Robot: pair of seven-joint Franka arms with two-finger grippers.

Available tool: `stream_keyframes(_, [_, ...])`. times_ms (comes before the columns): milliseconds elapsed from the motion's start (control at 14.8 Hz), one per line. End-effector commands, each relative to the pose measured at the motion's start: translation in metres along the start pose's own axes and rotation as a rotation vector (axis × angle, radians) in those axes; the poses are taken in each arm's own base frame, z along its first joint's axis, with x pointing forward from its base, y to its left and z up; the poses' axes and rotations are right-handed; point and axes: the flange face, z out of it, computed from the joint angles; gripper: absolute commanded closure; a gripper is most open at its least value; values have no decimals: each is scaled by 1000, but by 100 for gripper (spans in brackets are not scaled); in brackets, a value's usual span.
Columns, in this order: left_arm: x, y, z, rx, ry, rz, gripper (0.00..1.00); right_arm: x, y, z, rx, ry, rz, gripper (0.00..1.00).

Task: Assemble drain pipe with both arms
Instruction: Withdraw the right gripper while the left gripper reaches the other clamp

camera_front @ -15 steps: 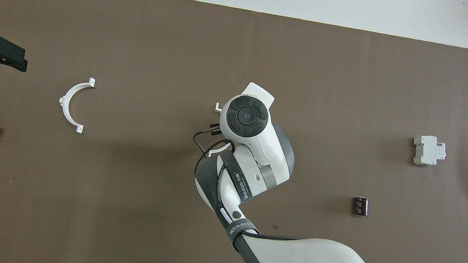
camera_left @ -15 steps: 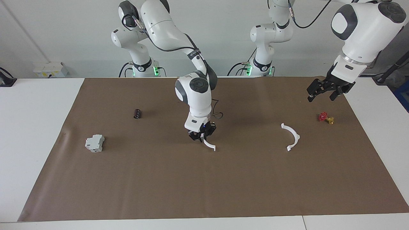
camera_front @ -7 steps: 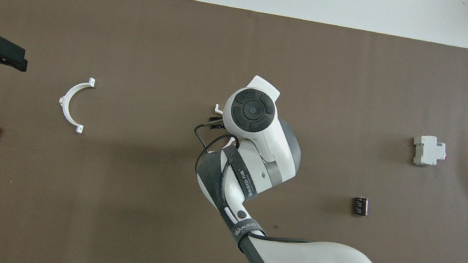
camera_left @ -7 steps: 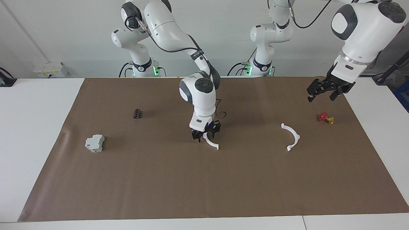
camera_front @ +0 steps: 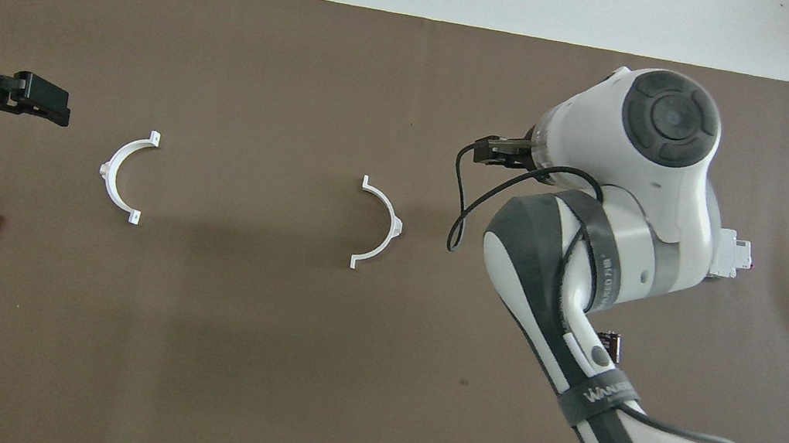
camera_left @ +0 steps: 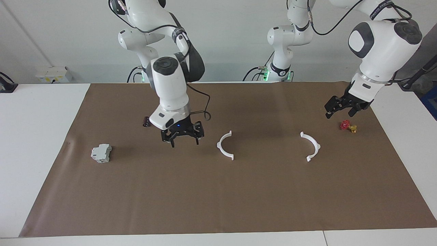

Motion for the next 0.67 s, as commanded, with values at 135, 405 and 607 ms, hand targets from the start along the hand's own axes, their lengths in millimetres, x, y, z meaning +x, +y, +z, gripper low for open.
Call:
stream_keyframes(135, [1, -22, 43, 14, 13, -17, 0, -9, 96, -60, -16, -75, 141, 0])
stream_keyframes(405, [1, -32, 67, 26, -2, -42, 0, -23, 165, -91, -26, -123, 211, 0])
stream_keyframes(607, [6, -34, 84, 26, -1, -51, 0, -36, 218, -114, -25, -150, 207, 0])
